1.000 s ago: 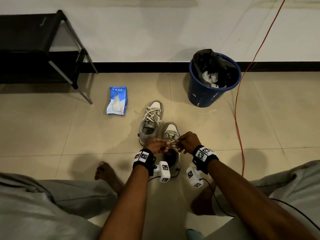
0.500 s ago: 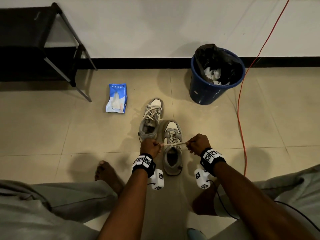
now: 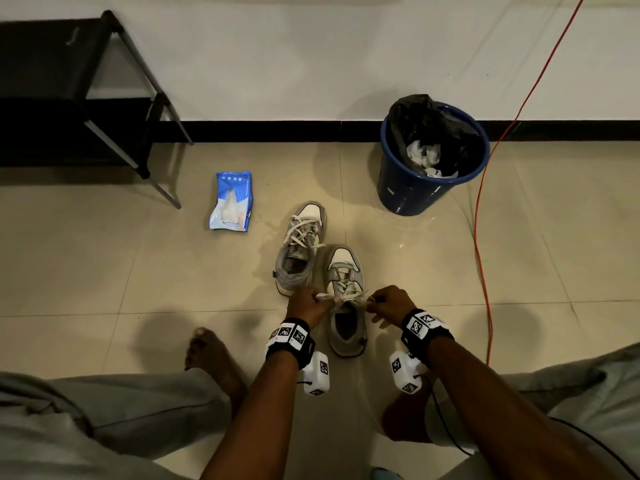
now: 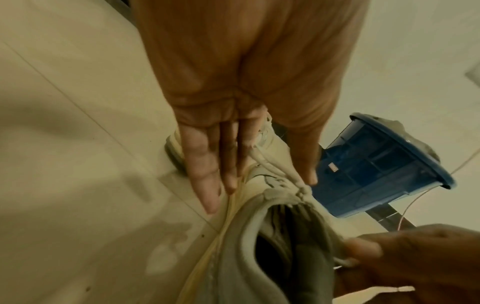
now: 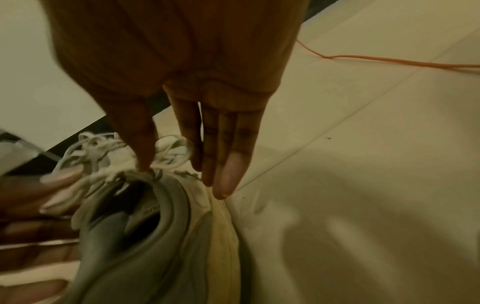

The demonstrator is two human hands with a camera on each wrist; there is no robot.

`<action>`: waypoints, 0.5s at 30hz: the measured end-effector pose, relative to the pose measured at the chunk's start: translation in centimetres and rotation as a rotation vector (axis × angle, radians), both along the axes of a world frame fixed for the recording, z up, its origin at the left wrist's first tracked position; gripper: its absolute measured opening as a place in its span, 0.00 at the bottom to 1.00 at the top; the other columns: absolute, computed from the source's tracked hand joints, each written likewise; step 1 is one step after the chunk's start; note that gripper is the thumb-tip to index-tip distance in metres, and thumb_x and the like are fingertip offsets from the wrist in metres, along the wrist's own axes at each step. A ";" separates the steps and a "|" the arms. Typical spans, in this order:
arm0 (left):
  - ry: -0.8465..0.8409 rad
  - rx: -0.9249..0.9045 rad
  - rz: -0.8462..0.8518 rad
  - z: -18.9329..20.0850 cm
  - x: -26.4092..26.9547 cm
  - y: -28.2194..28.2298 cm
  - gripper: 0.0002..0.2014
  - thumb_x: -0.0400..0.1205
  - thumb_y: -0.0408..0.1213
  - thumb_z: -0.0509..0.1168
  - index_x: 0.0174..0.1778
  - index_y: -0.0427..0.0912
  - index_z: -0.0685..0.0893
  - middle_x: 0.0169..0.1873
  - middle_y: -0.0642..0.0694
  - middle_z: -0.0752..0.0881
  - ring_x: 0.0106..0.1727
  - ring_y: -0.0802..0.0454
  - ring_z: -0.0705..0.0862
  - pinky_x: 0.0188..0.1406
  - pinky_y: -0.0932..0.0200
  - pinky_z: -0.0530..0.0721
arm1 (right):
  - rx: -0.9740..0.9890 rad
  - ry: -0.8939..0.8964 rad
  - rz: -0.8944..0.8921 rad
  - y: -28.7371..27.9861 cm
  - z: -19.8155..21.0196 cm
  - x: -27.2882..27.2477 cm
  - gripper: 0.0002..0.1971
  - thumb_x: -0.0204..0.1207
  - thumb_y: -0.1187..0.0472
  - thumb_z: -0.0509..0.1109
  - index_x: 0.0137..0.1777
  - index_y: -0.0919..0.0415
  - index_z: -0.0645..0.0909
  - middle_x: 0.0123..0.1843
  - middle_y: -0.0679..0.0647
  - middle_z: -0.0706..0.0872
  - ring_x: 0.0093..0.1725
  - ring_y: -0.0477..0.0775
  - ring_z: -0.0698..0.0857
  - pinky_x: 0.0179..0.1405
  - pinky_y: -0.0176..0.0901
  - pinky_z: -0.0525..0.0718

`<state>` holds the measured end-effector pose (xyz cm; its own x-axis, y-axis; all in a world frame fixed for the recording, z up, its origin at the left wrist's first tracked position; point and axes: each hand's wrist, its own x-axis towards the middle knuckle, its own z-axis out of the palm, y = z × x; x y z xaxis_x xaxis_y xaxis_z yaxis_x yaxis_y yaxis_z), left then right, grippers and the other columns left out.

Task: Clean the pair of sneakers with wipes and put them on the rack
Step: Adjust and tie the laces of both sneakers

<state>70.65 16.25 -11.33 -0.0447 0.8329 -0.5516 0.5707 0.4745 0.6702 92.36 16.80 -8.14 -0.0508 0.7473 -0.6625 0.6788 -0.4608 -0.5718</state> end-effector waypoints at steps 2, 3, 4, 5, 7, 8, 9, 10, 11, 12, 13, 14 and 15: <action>0.029 -0.082 -0.139 0.0 0.9 0.2 0.24 0.63 0.59 0.81 0.41 0.42 0.89 0.38 0.45 0.90 0.41 0.48 0.87 0.33 0.60 0.79 | -0.031 -0.045 0.089 -0.5 -0.5 -0.8 0.11 0.69 0.58 0.78 0.46 0.63 0.86 0.37 0.61 0.90 0.35 0.57 0.90 0.27 0.46 0.89; 0.089 -0.086 -0.200 -0.1 1.5 0.2 0.24 0.63 0.57 0.81 0.44 0.42 0.89 0.42 0.43 0.90 0.45 0.45 0.88 0.36 0.59 0.81 | -0.010 -0.090 0.116 -0.7 -0.9 -1.2 0.13 0.68 0.54 0.79 0.45 0.63 0.85 0.37 0.60 0.90 0.34 0.58 0.90 0.28 0.47 0.89; 0.170 -0.062 -0.246 -0.1 2.0 0.3 0.22 0.66 0.52 0.81 0.48 0.40 0.89 0.46 0.40 0.90 0.50 0.41 0.88 0.42 0.55 0.82 | 0.022 -0.143 0.124 -0.7 -1.4 -1.6 0.16 0.69 0.50 0.78 0.43 0.64 0.85 0.37 0.61 0.90 0.35 0.60 0.90 0.31 0.51 0.90; 0.246 -0.037 -0.255 -0.1 2.5 0.3 0.19 0.71 0.46 0.78 0.52 0.38 0.88 0.51 0.38 0.89 0.55 0.38 0.87 0.47 0.52 0.83 | 0.051 -0.190 0.114 -0.6 -1.9 -1.8 0.19 0.69 0.46 0.77 0.41 0.65 0.85 0.37 0.62 0.90 0.36 0.62 0.89 0.34 0.54 0.90; 0.304 0.020 -0.215 -0.5 3.1 1.0 0.14 0.77 0.40 0.72 0.53 0.35 0.86 0.53 0.35 0.88 0.58 0.34 0.85 0.51 0.48 0.82 | 0.100 -0.248 0.088 0.0 -2.8 -1.8 0.23 0.69 0.41 0.75 0.37 0.64 0.85 0.36 0.62 0.89 0.38 0.63 0.89 0.39 0.54 0.88; 0.319 0.047 -0.210 -0.7 3.3 1.5 0.12 0.78 0.40 0.71 0.51 0.34 0.87 0.52 0.35 0.88 0.57 0.33 0.86 0.50 0.47 0.83 | 0.119 -0.261 0.074 0.4 -2.8 -1.8 0.23 0.69 0.40 0.75 0.36 0.63 0.85 0.35 0.61 0.89 0.38 0.63 0.88 0.38 0.51 0.87; 0.322 0.053 -0.204 -0.7 3.6 2.1 0.12 0.77 0.41 0.72 0.50 0.35 0.88 0.50 0.35 0.89 0.56 0.33 0.86 0.49 0.47 0.83 | 0.130 -0.269 0.056 1.0 -2.7 -1.6 0.21 0.69 0.41 0.75 0.36 0.62 0.86 0.36 0.61 0.89 0.39 0.63 0.88 0.37 0.49 0.86; 0.322 0.063 -0.198 -0.9 4.0 2.8 0.14 0.75 0.43 0.74 0.49 0.36 0.89 0.49 0.35 0.90 0.55 0.33 0.87 0.49 0.47 0.85 | 0.140 -0.274 0.031 1.5 -2.5 -1.4 0.19 0.70 0.42 0.75 0.37 0.61 0.86 0.37 0.61 0.90 0.41 0.63 0.88 0.36 0.47 0.84; 0.309 0.072 -0.185 -1.2 4.3 3.6 0.15 0.73 0.44 0.76 0.49 0.38 0.90 0.48 0.36 0.90 0.54 0.34 0.87 0.49 0.47 0.86 | 0.153 -0.284 0.001 2.1 -2.3 -1.1 0.17 0.71 0.45 0.75 0.38 0.60 0.86 0.38 0.61 0.90 0.42 0.64 0.87 0.35 0.45 0.81; 0.291 0.088 -0.180 -1.2 4.6 4.3 0.16 0.71 0.45 0.77 0.49 0.39 0.91 0.47 0.36 0.91 0.54 0.35 0.88 0.48 0.48 0.87 | 0.168 -0.295 -0.022 2.8 -2.2 -0.8 0.15 0.73 0.47 0.74 0.40 0.60 0.87 0.40 0.62 0.90 0.44 0.66 0.87 0.34 0.44 0.77; 0.268 0.093 -0.181 -0.7 5.0 4.9 0.16 0.71 0.45 0.77 0.50 0.39 0.92 0.47 0.37 0.91 0.54 0.36 0.88 0.48 0.50 0.86 | 0.170 -0.302 -0.039 3.3 -1.9 -0.4 0.14 0.74 0.48 0.73 0.42 0.61 0.88 0.42 0.63 0.90 0.46 0.67 0.87 0.35 0.42 0.75; 0.252 0.092 -0.180 -0.4 5.2 5.4 0.16 0.72 0.44 0.77 0.51 0.39 0.92 0.48 0.37 0.91 0.54 0.36 0.88 0.48 0.50 0.86 | 0.161 -0.300 -0.055 3.8 -1.8 -0.2 0.14 0.75 0.49 0.72 0.43 0.61 0.88 0.43 0.63 0.90 0.47 0.67 0.87 0.36 0.41 0.73; 0.241 0.083 -0.184 0.2 5.5 5.8 0.15 0.73 0.43 0.77 0.52 0.39 0.92 0.49 0.37 0.91 0.55 0.36 0.88 0.49 0.50 0.86 | 0.153 -0.303 -0.060 4.2 -1.7 0.0 0.14 0.75 0.50 0.72 0.44 0.62 0.88 0.43 0.63 0.90 0.47 0.66 0.87 0.37 0.40 0.74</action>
